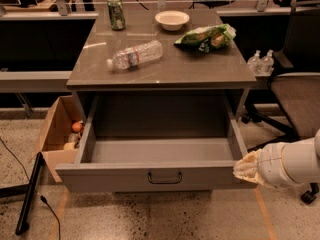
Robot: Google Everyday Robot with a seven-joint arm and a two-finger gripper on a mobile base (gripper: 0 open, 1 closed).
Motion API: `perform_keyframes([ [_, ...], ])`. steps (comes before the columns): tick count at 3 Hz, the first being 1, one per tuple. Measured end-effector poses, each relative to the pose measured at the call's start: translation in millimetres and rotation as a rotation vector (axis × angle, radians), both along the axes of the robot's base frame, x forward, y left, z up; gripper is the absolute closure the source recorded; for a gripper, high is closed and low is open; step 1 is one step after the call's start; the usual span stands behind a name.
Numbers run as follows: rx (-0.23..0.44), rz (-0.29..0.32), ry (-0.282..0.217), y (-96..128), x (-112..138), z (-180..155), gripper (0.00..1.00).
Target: Close top drawer
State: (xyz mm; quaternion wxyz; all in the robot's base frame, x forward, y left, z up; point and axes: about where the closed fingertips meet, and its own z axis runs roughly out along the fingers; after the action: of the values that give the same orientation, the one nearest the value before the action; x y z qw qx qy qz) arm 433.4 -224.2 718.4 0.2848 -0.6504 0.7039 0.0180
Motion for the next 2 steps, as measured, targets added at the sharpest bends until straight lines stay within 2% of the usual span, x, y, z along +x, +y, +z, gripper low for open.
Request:
perform_keyframes([
  [1,0.000,0.000,0.000,0.0,0.0,0.0,1.00],
  [2,-0.015,0.015,-0.039,1.1,5.8,-9.3,1.00],
])
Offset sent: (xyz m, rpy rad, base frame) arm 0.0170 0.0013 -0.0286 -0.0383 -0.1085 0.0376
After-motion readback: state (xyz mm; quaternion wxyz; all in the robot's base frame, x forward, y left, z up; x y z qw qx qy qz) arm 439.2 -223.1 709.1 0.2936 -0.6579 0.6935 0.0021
